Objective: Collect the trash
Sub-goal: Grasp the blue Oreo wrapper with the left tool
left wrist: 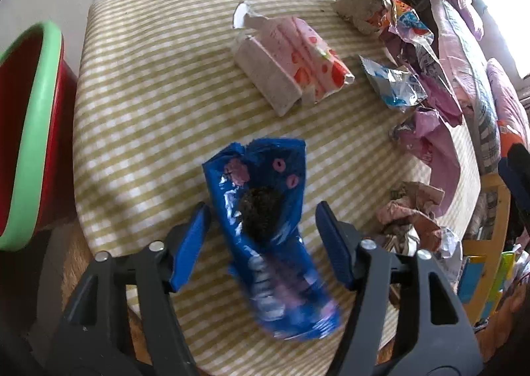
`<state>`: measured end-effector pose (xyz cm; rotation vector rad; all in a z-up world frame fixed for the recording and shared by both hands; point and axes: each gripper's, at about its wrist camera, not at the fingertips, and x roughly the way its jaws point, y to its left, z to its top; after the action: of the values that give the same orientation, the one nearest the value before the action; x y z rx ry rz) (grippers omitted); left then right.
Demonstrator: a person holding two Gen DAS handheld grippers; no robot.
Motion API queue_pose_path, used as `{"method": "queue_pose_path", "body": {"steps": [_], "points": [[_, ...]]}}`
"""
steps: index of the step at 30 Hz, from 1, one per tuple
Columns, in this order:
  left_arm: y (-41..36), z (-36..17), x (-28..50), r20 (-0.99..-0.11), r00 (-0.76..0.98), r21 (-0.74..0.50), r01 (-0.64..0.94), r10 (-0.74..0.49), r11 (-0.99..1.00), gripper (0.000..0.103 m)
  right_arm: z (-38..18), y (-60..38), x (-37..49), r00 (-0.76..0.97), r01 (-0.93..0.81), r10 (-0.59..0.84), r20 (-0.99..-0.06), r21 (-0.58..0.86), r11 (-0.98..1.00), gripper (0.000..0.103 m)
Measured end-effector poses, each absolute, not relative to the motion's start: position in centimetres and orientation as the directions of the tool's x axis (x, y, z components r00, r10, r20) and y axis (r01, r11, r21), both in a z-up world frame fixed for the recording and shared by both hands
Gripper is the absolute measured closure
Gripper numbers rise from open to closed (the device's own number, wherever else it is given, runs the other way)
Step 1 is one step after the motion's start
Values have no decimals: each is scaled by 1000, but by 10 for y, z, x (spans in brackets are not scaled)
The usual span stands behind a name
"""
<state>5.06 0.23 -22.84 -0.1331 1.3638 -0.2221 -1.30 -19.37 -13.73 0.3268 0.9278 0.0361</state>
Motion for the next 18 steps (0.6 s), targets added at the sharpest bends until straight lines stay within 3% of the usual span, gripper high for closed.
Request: {"method": "queue_pose_path", "body": {"steps": [1, 2, 7, 18], "points": [[1, -228, 51, -953, 192, -221, 81, -233, 972, 62, -138, -194, -14, 602, 109, 173, -779, 294, 950, 49], [0, -229, 51, -954, 192, -217, 86, -230, 972, 62, -139, -195, -14, 602, 108, 174, -779, 296, 949, 49], [-7, -223, 43, -951, 206, -208, 123, -230, 970, 85, -145, -195, -13, 592, 112, 185, -784, 308, 945, 49], [10, -189, 33, -925, 310, -176, 164, -220, 971, 90, -156, -178, 14, 541, 56, 208, -815, 282, 958, 49]]}}
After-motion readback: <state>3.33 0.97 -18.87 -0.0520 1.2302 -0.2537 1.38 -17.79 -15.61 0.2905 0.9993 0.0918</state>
